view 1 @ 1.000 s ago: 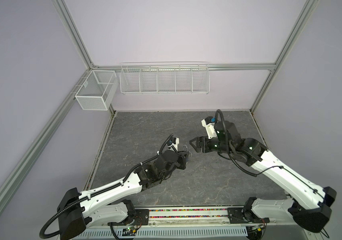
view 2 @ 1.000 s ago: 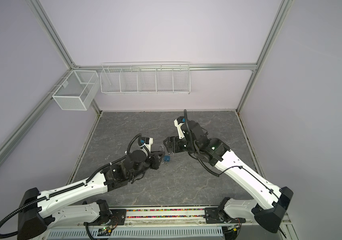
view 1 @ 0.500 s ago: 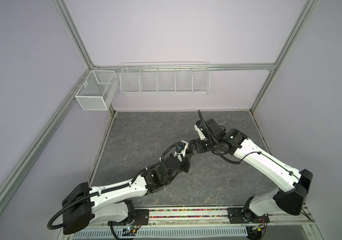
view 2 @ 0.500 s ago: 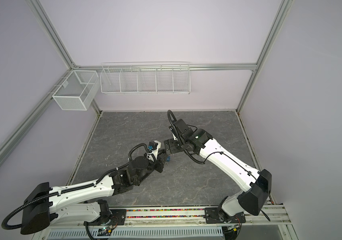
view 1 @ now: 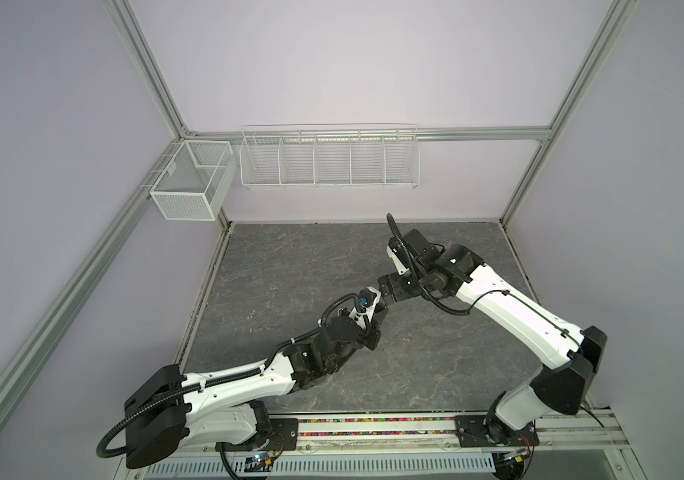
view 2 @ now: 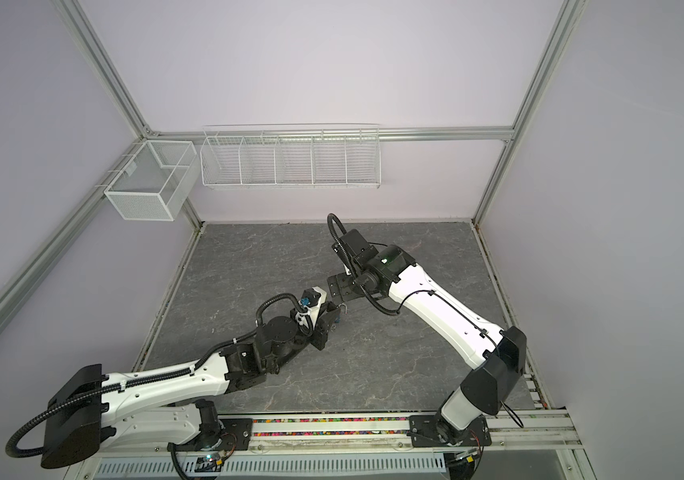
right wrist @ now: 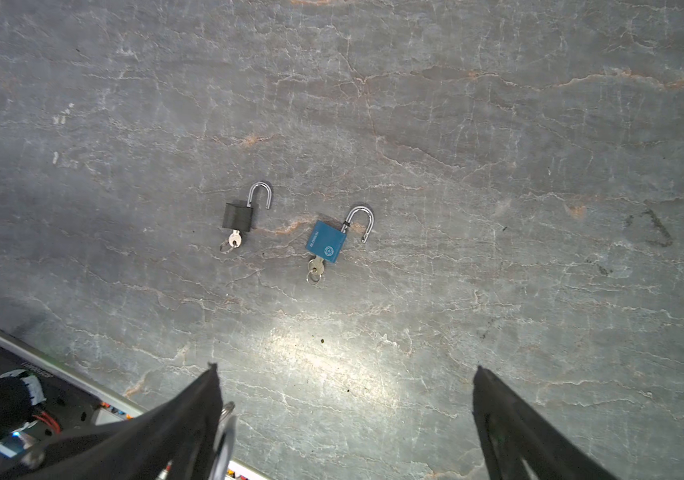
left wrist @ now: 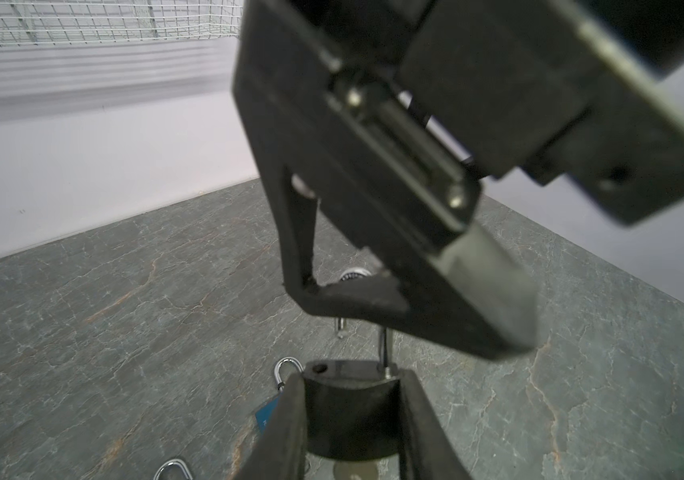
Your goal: Unlock with the key
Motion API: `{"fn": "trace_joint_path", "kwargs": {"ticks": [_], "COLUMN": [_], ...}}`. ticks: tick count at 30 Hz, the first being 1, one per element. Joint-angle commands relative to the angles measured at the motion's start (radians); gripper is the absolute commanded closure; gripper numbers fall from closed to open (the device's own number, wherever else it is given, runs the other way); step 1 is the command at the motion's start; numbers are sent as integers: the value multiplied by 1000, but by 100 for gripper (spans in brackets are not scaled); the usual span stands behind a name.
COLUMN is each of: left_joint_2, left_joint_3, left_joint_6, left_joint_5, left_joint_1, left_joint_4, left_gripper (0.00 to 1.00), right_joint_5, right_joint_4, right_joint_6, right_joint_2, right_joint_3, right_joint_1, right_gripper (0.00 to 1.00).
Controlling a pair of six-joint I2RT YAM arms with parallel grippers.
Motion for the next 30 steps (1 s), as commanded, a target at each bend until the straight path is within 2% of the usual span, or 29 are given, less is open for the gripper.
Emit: {"fn": "trace_joint_path", "kwargs": {"ticks": [1, 9, 14, 22, 27, 30], "left_joint_2": [-15, -27, -28, 31, 104, 207], "left_joint_3": [-9, -26, -29, 3, 53, 178], "left_joint_6": [41, 64, 67, 23, -90, -259], "left_joint_5": [-11, -2, -7, -42, -7, 26], "left_joint_1": [-5, -5, -5, -5, -6, -5], "left_joint_4": [45, 62, 75, 72, 1, -245], "left_gripper": [100, 100, 100, 100, 100, 100], "right_joint_5": [40, -6, -78, -156, -88, -81], "right_joint_4": [-66, -91, -92, -34, -22, 53], "right_joint_6": [-28, -42, -68, -26, 7, 29], "right_joint_2": [19, 4, -8, -131, -219, -312], "right_joint_3": [20, 24, 4, -133, -229, -343], "right_joint_1": [-11, -49, -75, -105, -183, -270], "right_gripper": [5, 2, 2, 1, 1, 3]}}
